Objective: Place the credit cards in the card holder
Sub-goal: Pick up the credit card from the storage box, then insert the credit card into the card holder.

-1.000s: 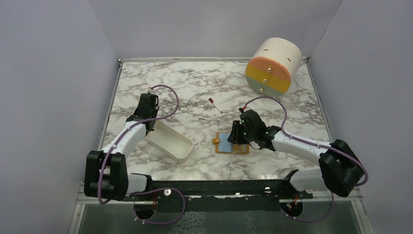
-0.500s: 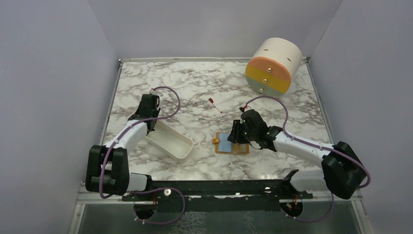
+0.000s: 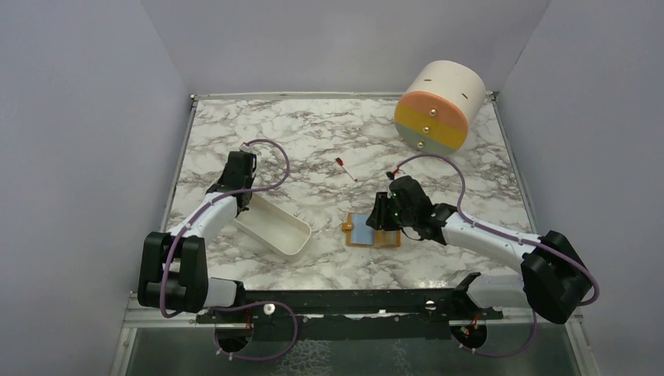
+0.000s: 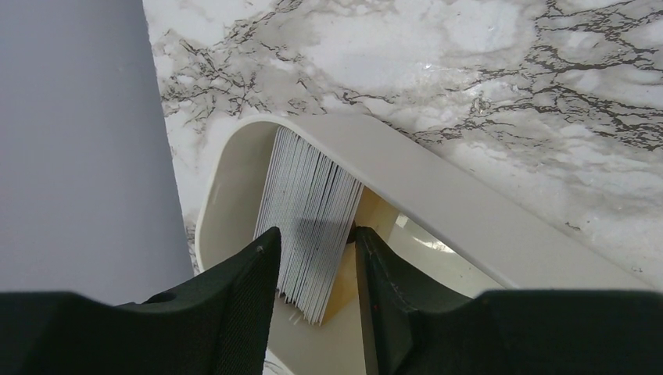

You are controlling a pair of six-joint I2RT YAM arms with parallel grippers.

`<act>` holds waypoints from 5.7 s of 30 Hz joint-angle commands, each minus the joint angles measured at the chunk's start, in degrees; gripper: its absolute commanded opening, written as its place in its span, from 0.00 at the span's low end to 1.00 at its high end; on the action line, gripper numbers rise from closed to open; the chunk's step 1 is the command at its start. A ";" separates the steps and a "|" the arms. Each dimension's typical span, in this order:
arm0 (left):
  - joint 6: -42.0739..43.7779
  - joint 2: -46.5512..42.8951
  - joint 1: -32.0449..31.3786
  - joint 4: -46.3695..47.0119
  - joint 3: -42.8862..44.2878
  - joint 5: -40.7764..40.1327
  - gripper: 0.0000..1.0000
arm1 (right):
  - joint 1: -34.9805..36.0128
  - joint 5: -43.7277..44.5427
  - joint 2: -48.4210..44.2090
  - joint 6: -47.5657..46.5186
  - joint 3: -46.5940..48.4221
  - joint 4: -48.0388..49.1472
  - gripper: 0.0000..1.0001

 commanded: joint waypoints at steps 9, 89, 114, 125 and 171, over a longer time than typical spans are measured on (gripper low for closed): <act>0.80 -0.59 0.28 0.42 1.37 -3.03 0.30 | 0.36 0.43 -1.25 -0.67 -0.82 1.55 0.36; -40.96 -29.62 0.28 -18.76 10.27 47.66 0.00 | 5.40 -29.91 13.96 14.51 10.74 45.47 0.71; -62.59 -31.03 0.28 3.05 -3.45 66.99 0.00 | 6.16 -32.19 20.54 23.23 8.59 57.88 0.26; -55.07 -29.02 0.25 -4.00 -1.42 63.27 0.60 | 6.07 -26.75 12.32 15.09 5.40 45.42 0.01; -45.90 12.86 -34.42 6.74 10.83 46.18 0.32 | -16.72 -24.96 1.24 -6.16 0.03 -3.59 0.01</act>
